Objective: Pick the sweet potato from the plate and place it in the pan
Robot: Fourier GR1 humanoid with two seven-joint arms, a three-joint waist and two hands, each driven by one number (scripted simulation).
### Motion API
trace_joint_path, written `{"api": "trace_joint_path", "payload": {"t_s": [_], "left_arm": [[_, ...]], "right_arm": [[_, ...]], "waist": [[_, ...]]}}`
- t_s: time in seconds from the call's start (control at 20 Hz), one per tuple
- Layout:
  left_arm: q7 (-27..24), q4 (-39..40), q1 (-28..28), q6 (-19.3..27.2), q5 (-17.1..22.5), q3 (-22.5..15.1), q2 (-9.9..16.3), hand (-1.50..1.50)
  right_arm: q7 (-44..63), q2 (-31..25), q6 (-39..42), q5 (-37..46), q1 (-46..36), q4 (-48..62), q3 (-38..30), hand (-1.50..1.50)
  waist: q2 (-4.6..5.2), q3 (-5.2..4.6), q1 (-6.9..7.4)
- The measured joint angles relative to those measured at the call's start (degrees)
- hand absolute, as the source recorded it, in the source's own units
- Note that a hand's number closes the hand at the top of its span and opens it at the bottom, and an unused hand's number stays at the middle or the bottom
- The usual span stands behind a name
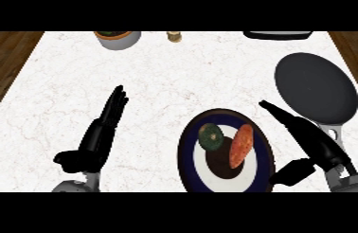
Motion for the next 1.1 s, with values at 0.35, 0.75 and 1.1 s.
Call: {"api": "trace_joint_path", "payload": {"t_s": [0.35, 0.75, 1.1], "left_arm": [[-0.6, -1.0, 1.7, -1.5, -0.2, 1.4, 0.1, 0.00], [0.8, -0.8, 1.0, -2.1, -2.3, 2.8, -1.9, 0.00], [0.2, -1.3, 2.2, -4.5, -2.8, 4.5, -2.3, 0.00]], "right_arm": [[4.7, 6.0, 4.1, 7.7, -5.3, 7.0, 4.3, -1.50], [5.3, 11.9, 5.6, 14.4, -2.3, 7.7, 2.8, -1.50], [1.5, 15.8, 6.3, 17.3, -3.0, 12.2, -1.7, -1.50]], "waist": [[-0.08, 0.03, -0.58], [-0.15, 0.04, -1.07], [-0.14, 0.05, -1.04]]}}
